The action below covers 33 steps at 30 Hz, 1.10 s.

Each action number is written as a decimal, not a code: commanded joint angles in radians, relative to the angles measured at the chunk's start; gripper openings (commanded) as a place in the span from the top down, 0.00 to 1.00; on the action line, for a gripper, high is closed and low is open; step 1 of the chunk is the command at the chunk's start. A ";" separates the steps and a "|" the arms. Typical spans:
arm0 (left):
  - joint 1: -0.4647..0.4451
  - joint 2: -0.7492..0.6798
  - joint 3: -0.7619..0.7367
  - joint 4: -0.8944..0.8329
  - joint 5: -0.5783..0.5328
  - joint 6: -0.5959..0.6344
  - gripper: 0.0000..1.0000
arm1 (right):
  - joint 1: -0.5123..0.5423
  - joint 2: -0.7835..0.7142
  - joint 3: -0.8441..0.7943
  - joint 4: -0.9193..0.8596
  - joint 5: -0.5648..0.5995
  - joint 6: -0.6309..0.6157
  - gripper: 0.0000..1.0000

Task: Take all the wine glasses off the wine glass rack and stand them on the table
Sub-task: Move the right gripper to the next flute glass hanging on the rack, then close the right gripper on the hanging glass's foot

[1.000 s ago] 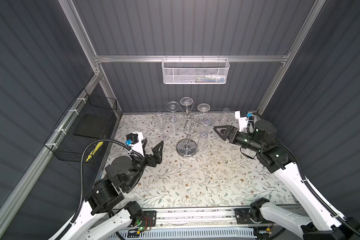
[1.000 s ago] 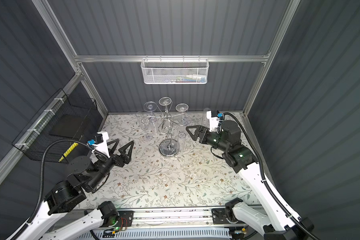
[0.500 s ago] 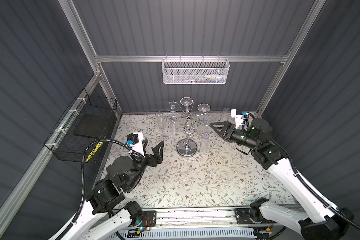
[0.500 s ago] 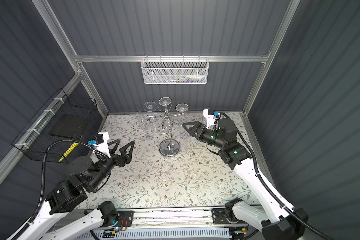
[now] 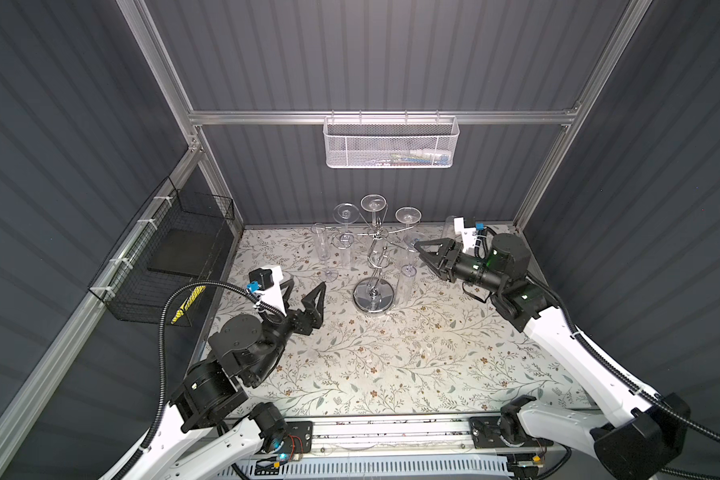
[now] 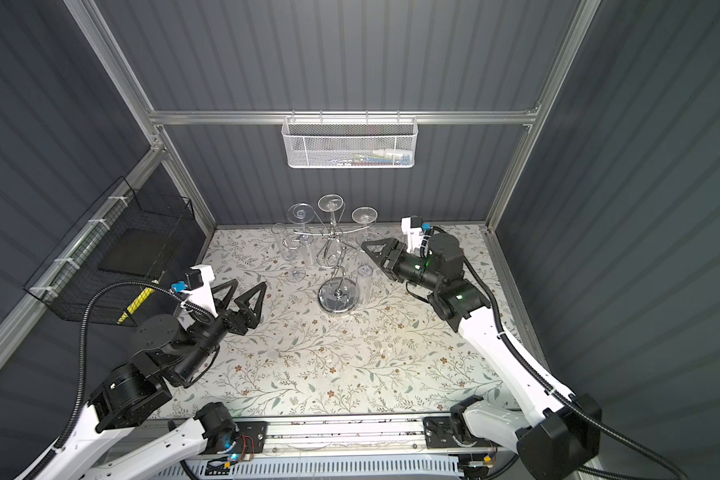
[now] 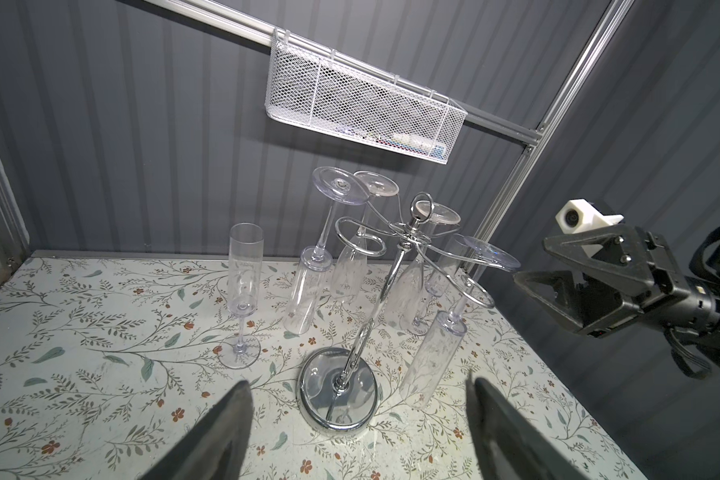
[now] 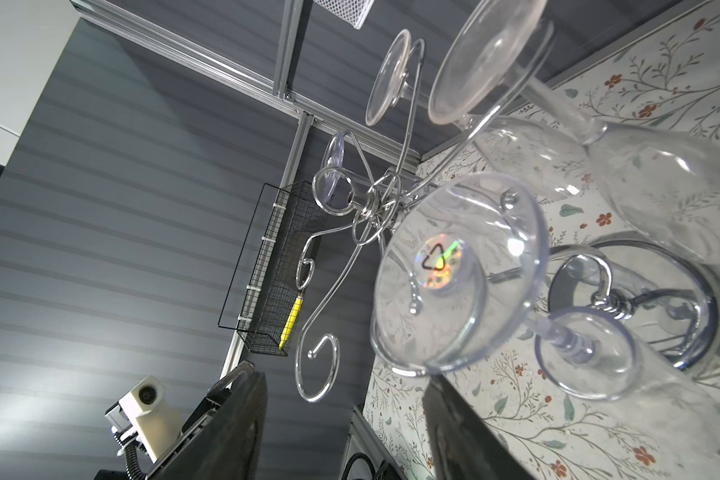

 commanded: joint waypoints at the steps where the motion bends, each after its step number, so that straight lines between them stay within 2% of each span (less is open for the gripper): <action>1: -0.006 -0.009 -0.014 -0.001 -0.018 -0.013 0.18 | -0.004 -0.022 -0.011 0.006 0.022 0.005 0.38; 16: -0.005 -0.019 -0.011 -0.010 -0.026 -0.016 0.18 | -0.061 -0.008 -0.026 0.000 0.030 0.052 0.43; 33: -0.005 -0.043 -0.020 -0.033 -0.027 -0.035 0.18 | -0.098 0.112 -0.015 0.175 -0.015 0.177 0.58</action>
